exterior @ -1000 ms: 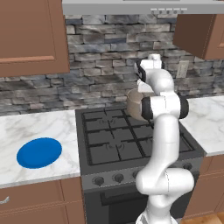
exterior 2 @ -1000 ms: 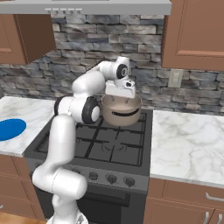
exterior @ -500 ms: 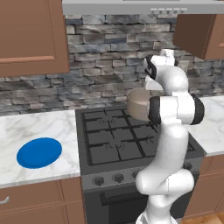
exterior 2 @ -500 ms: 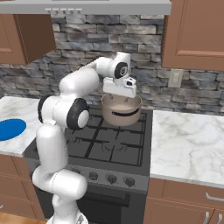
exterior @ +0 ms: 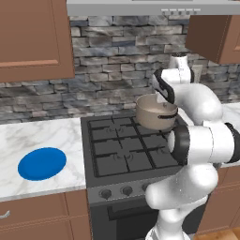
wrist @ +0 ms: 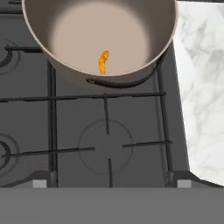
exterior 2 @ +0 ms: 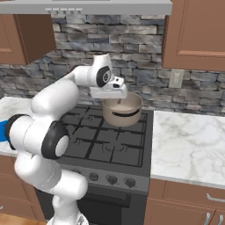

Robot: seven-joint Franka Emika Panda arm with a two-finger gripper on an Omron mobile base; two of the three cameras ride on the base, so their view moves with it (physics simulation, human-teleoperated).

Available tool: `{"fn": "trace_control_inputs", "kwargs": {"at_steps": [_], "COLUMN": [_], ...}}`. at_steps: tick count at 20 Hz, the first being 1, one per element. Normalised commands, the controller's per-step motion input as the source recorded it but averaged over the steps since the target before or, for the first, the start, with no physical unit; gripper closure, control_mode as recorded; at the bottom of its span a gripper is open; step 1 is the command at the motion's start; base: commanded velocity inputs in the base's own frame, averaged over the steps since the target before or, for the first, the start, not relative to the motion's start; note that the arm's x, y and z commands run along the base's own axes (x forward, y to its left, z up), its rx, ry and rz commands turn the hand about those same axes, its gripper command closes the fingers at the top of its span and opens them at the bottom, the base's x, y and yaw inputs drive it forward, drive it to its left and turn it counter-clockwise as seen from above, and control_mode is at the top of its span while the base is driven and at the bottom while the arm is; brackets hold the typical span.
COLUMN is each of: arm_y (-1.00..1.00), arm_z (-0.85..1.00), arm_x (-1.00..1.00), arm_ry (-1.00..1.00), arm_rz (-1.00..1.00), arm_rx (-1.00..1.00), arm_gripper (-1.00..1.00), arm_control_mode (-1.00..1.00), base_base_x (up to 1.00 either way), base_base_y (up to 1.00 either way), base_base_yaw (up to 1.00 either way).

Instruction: Retrieve the frozen meat and place it in the pot on a burner. Then turn the burner on.

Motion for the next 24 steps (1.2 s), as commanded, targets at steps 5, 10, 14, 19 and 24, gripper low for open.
{"fn": "trace_control_inputs", "kwargs": {"at_steps": [5, 10, 14, 19, 24], "arm_y": [-0.15, 0.0, 0.0, 0.0, 0.0], "arm_z": [0.54, 0.01, -0.14, -0.2, -0.26], "arm_x": [-0.82, -0.82, -0.7, -0.6, -0.55], "arm_ry": [0.14, 0.11, 0.18, 0.19, 0.07], "arm_rz": [0.0, 0.0, 0.0, 0.0, 0.0], "arm_rx": [0.02, 0.11, 0.03, 0.0, 0.0], "arm_gripper": [-1.0, -1.0, -1.0, -1.0, -1.0], "arm_control_mode": [-1.0, -1.0, -1.0, -1.0, -1.0], "base_base_x": [0.0, 0.0, 0.0, 0.0, 0.0], "base_base_y": [0.0, 0.0, 0.0, 0.0, 0.0], "base_base_yaw": [0.0, 0.0, 0.0, 0.0, 0.0]}}
